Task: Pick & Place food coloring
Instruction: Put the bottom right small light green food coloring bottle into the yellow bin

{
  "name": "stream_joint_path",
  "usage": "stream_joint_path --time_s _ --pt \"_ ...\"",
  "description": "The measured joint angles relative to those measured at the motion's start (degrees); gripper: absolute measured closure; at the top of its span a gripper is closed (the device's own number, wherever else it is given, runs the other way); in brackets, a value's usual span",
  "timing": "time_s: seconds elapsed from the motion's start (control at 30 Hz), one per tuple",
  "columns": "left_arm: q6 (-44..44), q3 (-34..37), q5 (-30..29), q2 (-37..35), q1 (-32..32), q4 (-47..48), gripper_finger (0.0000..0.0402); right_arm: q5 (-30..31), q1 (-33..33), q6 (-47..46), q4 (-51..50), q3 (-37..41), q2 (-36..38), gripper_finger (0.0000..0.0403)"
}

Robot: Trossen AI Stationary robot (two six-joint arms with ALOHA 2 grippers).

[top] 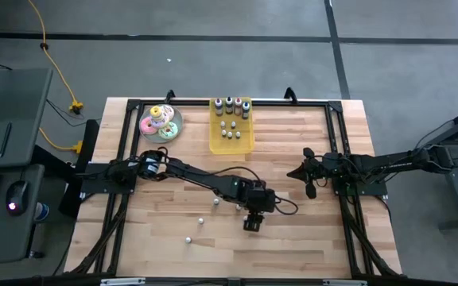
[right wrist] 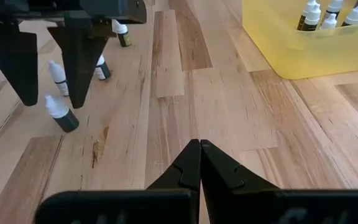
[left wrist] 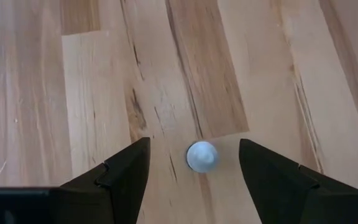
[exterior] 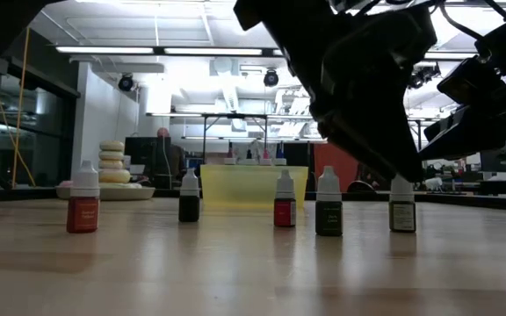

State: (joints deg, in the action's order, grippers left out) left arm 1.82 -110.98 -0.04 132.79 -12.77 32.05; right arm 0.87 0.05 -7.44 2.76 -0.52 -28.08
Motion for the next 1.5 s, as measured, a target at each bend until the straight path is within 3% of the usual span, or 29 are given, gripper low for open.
stream_joint_path --time_s 0.37,0.8,1.5 --pt "0.02 -0.15 1.15 0.00 -0.01 1.12 0.0166 -0.01 -0.01 0.00 0.02 -0.02 0.00 0.0402" --pt "0.03 -0.15 2.20 0.00 -0.01 0.89 0.0259 0.02 -0.01 0.00 0.00 0.00 0.01 0.0402" --pt "0.01 -0.20 1.97 0.81 0.02 1.25 0.0264 0.02 -0.01 0.00 0.02 0.01 0.00 0.0402"
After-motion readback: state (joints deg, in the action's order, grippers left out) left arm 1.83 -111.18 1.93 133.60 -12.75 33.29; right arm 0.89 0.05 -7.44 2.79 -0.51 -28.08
